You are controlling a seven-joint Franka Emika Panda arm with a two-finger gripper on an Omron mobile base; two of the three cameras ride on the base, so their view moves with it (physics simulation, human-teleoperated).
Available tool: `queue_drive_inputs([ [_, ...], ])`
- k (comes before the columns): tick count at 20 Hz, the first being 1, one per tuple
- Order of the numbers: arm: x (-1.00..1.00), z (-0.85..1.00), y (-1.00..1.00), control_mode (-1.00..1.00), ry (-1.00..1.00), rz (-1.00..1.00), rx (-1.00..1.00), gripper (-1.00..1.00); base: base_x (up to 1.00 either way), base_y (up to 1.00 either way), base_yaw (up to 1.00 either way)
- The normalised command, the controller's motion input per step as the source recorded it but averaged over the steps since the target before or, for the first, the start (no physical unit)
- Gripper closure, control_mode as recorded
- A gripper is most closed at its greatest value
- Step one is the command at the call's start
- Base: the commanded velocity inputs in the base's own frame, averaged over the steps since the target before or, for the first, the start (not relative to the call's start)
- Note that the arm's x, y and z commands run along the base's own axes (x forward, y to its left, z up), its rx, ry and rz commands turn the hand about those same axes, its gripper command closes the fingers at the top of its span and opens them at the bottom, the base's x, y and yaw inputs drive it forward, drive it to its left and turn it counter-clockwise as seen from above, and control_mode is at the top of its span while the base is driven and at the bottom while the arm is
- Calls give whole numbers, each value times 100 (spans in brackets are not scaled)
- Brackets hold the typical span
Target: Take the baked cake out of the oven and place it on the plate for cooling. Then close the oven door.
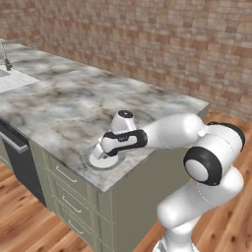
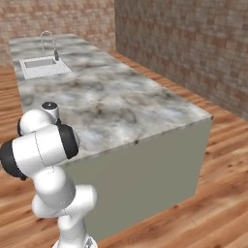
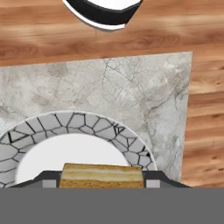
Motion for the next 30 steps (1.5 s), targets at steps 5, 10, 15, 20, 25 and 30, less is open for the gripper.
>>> queue_drive_inputs([
  [5,23,-15,0,-100,5,0,-3,100,0,0,0],
  [10,29,-20,0,-100,6,0,-3,100,0,0,0],
  [15,20,-19,0,-100,8,0,-4,100,0,0,0],
  [20,8,-11,0,-100,7,0,-3,100,0,0,0],
  [25,2,-6,0,-100,5,0,-3,100,0,0,0],
  [30,0,-11,0,-100,6,0,-3,100,0,0,0],
])
